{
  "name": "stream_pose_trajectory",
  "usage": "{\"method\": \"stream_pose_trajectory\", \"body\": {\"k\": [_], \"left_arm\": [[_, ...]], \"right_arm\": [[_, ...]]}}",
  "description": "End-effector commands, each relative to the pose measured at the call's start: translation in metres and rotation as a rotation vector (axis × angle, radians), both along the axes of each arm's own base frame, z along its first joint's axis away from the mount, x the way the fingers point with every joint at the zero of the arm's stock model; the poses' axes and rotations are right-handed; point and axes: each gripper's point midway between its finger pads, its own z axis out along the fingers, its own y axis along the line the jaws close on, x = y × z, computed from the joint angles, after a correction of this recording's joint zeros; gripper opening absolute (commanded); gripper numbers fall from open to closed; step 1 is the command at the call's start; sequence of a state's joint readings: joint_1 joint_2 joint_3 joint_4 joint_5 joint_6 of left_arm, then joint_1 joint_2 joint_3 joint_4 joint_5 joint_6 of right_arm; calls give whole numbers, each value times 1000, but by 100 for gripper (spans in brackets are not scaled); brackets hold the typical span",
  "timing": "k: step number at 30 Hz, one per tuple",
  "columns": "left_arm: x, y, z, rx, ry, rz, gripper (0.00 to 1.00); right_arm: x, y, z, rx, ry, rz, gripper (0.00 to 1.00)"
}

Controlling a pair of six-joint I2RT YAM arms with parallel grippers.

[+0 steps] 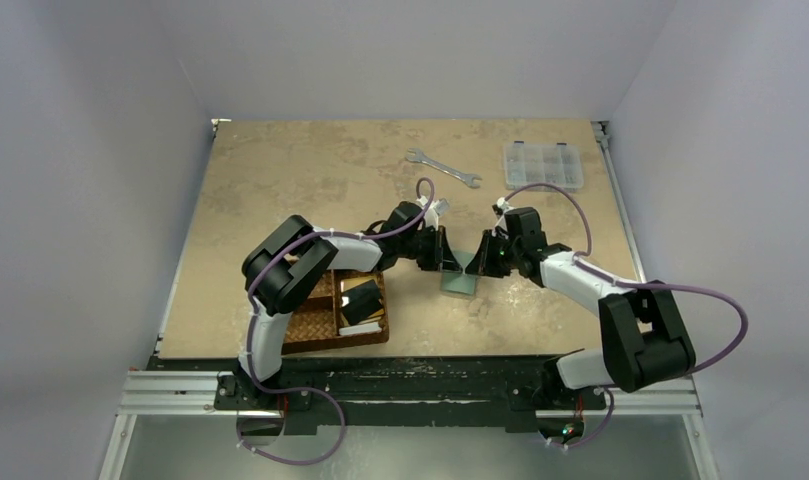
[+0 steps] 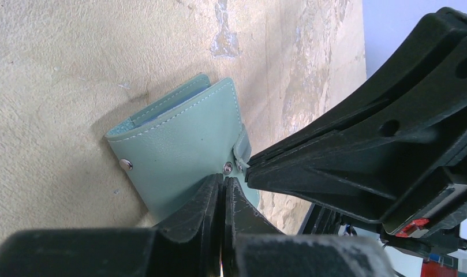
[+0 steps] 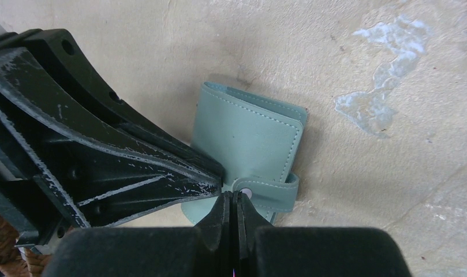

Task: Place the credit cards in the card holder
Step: Close the card holder at the center of the board.

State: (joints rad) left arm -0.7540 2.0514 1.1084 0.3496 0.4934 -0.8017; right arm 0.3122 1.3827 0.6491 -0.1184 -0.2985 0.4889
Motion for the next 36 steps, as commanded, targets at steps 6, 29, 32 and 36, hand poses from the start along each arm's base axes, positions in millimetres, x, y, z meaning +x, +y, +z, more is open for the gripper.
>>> {"method": "stream_pose_trajectory", "body": {"k": [6, 29, 32, 36], "left_arm": [[1, 18, -28, 105, 7, 61, 0], [-5, 16, -29, 134, -7, 62, 0], [-6, 17, -31, 137, -5, 63, 0], [-6, 16, -29, 135, -10, 63, 0]], "right_arm": [[6, 9, 5, 27, -12, 49, 0], [7, 22, 9, 100, 0, 77, 0], [5, 23, 4, 104, 19, 83, 0], [-2, 21, -14, 92, 82, 76, 0]]}}
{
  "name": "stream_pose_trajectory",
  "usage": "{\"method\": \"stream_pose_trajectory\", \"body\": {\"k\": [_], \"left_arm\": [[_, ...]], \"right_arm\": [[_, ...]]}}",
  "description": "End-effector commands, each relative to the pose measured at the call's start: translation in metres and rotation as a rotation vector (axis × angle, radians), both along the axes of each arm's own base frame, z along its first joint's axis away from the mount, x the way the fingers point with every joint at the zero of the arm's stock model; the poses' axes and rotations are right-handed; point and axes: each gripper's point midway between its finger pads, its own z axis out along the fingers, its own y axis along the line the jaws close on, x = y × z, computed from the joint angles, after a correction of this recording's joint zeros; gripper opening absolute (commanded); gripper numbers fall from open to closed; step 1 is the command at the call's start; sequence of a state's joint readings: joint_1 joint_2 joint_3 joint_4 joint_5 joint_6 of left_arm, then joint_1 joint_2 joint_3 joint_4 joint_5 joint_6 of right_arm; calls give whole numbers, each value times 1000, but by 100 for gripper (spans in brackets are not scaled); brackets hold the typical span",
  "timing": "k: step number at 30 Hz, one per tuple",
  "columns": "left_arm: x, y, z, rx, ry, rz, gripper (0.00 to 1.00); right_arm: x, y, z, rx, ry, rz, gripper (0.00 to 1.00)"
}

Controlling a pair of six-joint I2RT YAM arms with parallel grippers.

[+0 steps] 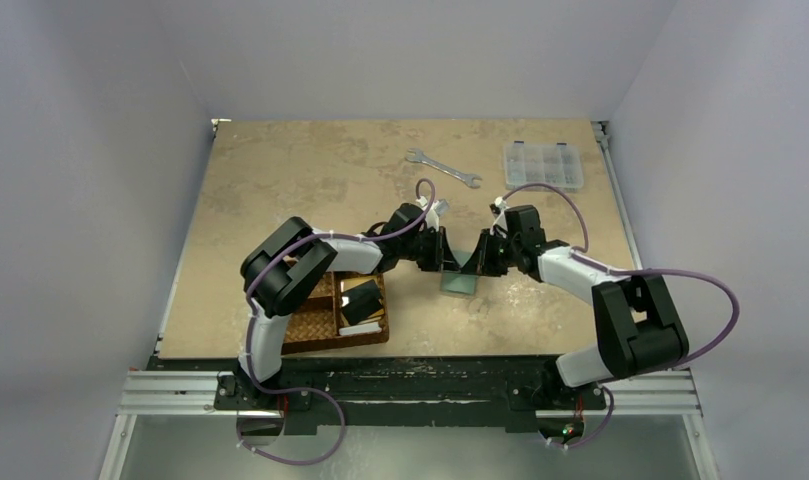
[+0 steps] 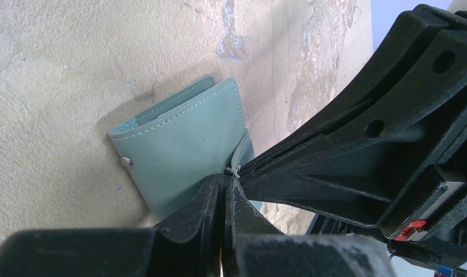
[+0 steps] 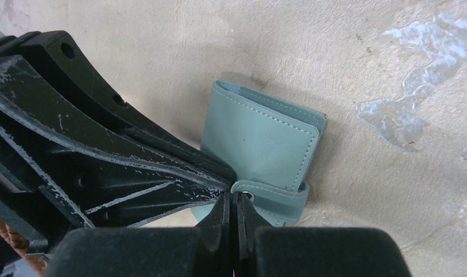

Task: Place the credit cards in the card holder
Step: Close the card holder at the center of the board.

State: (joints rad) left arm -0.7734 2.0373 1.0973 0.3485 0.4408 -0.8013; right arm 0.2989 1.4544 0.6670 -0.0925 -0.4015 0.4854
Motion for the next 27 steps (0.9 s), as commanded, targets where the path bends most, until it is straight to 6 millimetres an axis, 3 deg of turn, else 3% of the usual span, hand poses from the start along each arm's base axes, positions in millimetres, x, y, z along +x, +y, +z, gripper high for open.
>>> {"method": "stream_pose_trajectory", "body": {"k": [1, 19, 24, 27], "left_arm": [[-4, 18, -28, 114, 13, 41, 0], [-9, 22, -31, 122, 4, 33, 0], [-3, 14, 2, 81, -38, -6, 0], [7, 12, 27, 36, -66, -26, 11]], "right_arm": [[-1, 9, -12, 21, 47, 15, 0], [-1, -39, -85, -228, 327, -137, 0], [1, -40, -81, -229, 314, -137, 0], [6, -29, -66, -128, 247, -96, 0]]}}
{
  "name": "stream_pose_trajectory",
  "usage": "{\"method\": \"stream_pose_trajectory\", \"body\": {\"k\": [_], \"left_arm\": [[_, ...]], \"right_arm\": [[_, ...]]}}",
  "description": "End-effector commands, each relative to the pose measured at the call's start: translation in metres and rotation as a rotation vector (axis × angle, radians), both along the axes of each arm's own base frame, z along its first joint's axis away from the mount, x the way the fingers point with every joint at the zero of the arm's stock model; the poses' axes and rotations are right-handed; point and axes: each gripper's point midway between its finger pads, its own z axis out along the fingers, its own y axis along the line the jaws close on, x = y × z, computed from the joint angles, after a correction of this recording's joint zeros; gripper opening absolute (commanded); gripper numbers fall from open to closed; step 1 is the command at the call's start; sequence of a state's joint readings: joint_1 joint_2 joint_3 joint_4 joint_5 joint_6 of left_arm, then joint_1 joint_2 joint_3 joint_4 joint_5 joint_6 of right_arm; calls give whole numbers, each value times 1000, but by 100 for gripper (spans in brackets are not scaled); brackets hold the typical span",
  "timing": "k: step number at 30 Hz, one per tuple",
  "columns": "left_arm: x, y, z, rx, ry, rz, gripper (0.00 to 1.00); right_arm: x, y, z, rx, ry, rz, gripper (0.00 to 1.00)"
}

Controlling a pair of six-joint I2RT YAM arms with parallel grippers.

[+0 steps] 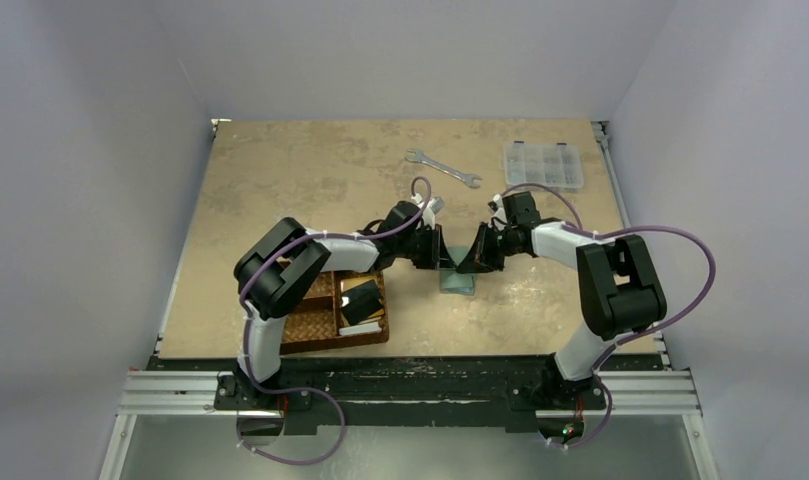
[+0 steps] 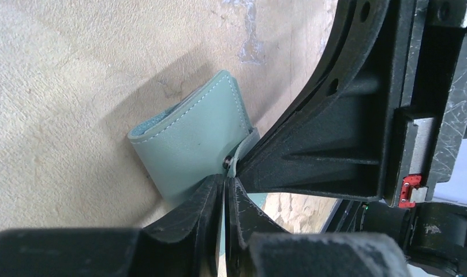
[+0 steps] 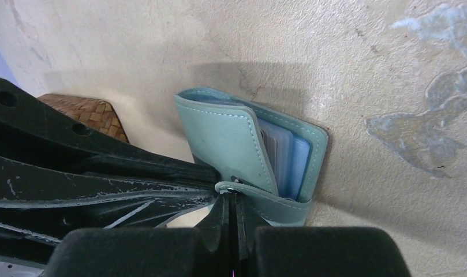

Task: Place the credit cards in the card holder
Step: Close the card holder at the center of the board.

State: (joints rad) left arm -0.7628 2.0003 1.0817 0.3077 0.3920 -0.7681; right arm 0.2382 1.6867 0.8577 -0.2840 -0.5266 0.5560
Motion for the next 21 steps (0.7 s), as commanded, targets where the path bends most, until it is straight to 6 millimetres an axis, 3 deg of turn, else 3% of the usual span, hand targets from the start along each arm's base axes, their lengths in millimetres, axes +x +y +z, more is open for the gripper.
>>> {"method": "stream_pose_trajectory", "body": {"k": [1, 5, 9, 13, 17, 21], "left_arm": [[5, 0, 32, -16, -39, -64, 13], [24, 0, 32, -13, -47, -61, 10], [25, -14, 23, -56, -11, -93, 0], [30, -13, 10, -31, -15, -69, 0], [27, -14, -7, -10, 12, -77, 0], [19, -13, -19, 6, 27, -79, 0]], "right_arm": [[0, -30, -44, -183, -63, -14, 0], [6, -26, -22, -135, -162, 4, 0], [10, -25, 1, -96, -230, -13, 0], [15, -25, 26, -78, -310, -27, 0], [16, -25, 36, -83, -330, -10, 0], [13, -32, 33, -139, -308, 33, 0]]}}
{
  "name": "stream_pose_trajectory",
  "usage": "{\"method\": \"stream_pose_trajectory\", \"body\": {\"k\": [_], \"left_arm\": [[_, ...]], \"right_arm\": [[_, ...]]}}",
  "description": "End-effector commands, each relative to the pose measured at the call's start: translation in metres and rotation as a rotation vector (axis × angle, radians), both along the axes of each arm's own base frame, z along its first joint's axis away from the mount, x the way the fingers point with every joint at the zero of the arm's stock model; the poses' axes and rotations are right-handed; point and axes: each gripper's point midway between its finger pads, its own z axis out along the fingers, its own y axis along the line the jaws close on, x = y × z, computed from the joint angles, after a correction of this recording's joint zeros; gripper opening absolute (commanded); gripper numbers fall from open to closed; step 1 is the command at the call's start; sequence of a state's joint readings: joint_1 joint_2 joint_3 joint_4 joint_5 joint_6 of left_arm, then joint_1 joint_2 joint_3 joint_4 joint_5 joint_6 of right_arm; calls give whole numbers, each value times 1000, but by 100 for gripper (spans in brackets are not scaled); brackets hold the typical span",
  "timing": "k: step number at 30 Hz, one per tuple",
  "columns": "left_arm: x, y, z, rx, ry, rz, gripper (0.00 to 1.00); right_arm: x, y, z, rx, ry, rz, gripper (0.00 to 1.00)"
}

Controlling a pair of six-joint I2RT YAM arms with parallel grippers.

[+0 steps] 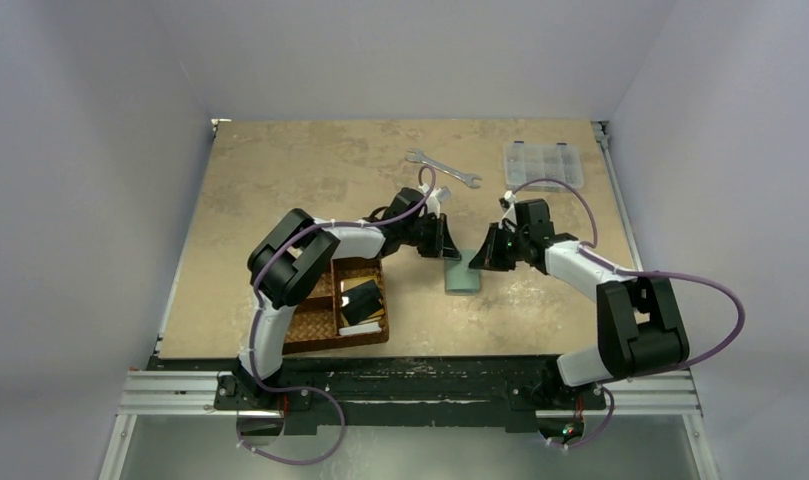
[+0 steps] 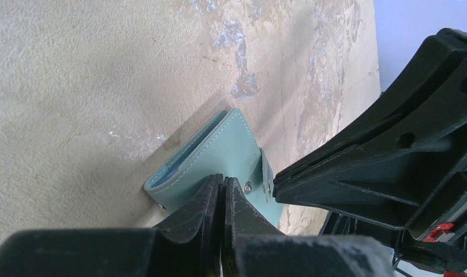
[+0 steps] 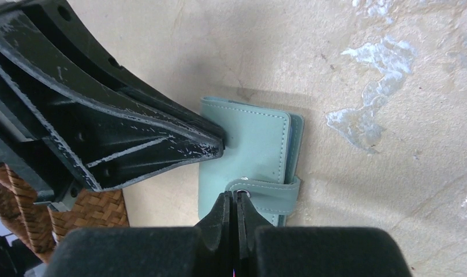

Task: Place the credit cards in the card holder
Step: Close the card holder at the center of the board.

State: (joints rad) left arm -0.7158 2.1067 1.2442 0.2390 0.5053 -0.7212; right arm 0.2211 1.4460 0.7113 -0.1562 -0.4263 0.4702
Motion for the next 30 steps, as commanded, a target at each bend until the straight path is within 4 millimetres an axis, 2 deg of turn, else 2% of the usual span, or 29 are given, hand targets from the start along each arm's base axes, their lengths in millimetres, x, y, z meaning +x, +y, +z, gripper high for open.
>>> {"method": "stream_pose_trajectory", "body": {"k": [1, 4, 9, 12, 19, 21, 25, 30], "left_arm": [[-9, -1, -22, 35, 12, -9, 0], [-13, 1, -26, 37, 18, -10, 0], [-16, 2, -30, 43, 23, -13, 0], [-17, 3, -31, 48, 23, -16, 0], [-18, 4, -32, 52, 24, -16, 0], [-17, 4, -33, 50, 24, -14, 0], [-17, 4, -32, 49, 23, -15, 0], [-17, 4, -32, 48, 23, -14, 0]], "right_arm": [[1, -15, -1, -121, 14, 30, 1], [-6, -25, -8, -175, 48, 15, 24], [-2, -31, 6, -223, -9, -21, 49], [1, -26, 15, -278, -33, -7, 58], [7, -16, 20, -411, -39, -2, 59], [10, -14, 22, -443, -43, -8, 55], [14, -12, 25, -472, -47, -12, 40], [12, -5, 24, -471, -39, 12, 38]]}}
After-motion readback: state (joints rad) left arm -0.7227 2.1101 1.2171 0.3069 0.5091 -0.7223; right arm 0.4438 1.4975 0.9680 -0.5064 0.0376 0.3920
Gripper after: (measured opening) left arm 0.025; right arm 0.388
